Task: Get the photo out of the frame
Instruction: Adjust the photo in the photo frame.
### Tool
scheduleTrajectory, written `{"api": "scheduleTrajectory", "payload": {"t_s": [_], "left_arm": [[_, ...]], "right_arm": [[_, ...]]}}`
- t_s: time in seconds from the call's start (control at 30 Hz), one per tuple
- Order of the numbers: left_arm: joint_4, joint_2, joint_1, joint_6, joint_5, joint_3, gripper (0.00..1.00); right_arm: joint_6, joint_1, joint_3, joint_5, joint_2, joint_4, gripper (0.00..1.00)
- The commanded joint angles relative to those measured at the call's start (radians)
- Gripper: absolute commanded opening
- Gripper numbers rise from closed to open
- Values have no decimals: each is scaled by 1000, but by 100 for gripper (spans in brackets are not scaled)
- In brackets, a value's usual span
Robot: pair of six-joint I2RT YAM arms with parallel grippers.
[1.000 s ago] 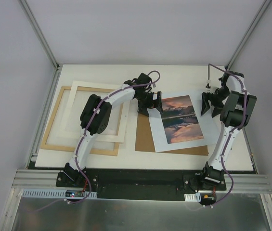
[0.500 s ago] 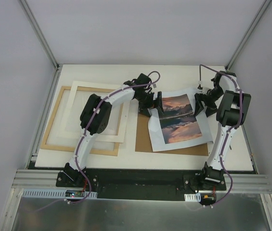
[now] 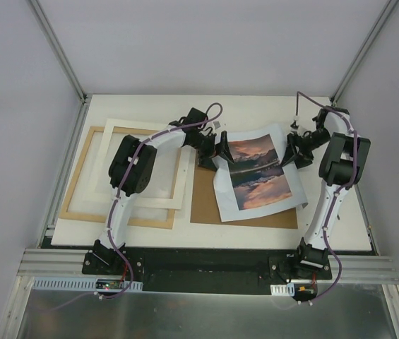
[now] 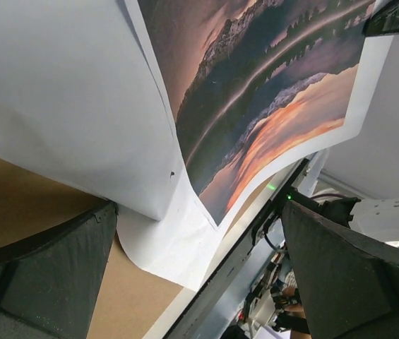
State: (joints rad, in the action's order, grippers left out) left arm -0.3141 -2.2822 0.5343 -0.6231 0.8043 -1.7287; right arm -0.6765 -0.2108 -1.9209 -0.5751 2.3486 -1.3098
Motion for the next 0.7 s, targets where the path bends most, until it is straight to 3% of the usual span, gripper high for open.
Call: {"api": "scheduleTrajectory", "payload": {"t_s": [0.0,0.43,0.67], "left_arm": [[52,64,9,-13,47,30,99],[58,85,-34,8,56,15,99],[-43,107,-128,104,64,-32,99]], "right_arm": [[-35,-48,9,-230,-49,-112,55],[-38,-75,111,-316,-138,-118,32],[155,-73,269,-377,-268,123,26]]}}
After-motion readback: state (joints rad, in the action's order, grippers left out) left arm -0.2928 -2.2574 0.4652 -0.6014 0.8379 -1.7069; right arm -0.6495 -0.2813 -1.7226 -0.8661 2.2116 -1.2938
